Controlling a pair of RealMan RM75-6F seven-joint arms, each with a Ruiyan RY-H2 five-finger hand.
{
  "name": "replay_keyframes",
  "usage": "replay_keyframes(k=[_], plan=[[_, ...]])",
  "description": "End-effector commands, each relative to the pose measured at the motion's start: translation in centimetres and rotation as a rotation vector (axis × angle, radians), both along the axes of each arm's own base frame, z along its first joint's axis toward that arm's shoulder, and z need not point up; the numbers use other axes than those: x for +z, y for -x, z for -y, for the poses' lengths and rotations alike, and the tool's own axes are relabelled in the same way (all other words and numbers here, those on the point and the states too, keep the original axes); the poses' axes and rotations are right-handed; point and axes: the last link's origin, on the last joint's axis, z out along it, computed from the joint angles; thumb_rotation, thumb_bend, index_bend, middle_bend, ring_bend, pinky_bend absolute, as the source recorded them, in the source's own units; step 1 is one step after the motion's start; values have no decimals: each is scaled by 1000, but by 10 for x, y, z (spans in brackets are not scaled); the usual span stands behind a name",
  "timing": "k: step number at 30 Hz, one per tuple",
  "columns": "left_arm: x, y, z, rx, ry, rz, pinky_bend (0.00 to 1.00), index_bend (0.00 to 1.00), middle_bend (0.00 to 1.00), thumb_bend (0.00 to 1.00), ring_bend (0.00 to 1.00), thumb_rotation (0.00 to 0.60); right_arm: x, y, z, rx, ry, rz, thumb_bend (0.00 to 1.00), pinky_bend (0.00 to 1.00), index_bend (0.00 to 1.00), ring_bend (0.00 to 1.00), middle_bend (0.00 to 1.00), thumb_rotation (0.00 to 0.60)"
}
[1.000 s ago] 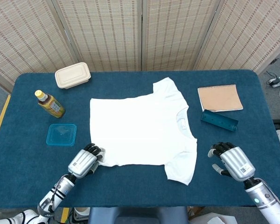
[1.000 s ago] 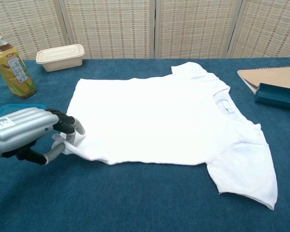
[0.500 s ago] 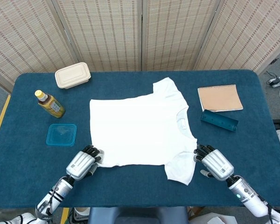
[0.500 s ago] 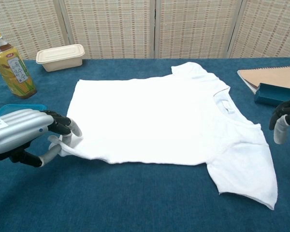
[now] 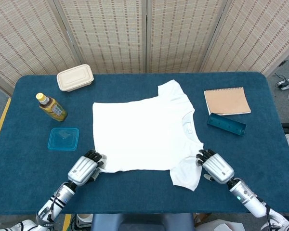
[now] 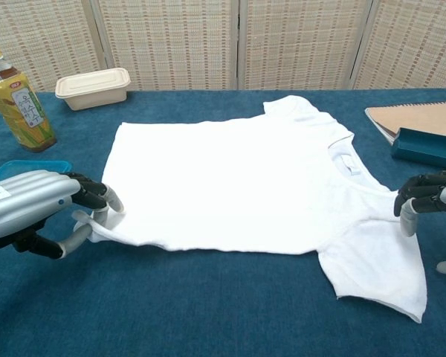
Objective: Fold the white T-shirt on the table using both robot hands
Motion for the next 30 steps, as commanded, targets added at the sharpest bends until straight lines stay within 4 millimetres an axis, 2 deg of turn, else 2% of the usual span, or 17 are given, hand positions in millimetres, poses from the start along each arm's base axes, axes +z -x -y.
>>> replay_keyframes(k=[1, 16, 24, 30], plan=[[0, 0, 0, 0, 1, 1, 148, 750, 267, 591, 227, 600, -5, 1, 3, -3, -6, 5, 89, 297, 453, 188, 317, 600], [0, 2, -1, 11, -5, 4, 148, 750, 267, 591, 227, 600, -19, -8, 18, 28, -16, 38, 103, 293, 453, 188, 317, 600], [1, 3, -1, 12, -6, 15, 148, 749, 267, 591, 227, 600, -19, -10, 17, 50, -28, 61, 271, 293, 502, 188, 340, 600], [1, 4, -7, 15, 1, 24, 148, 748, 268, 590, 228, 600, -19, -8, 14, 58, -25, 82, 404, 293, 646, 204, 405, 600]])
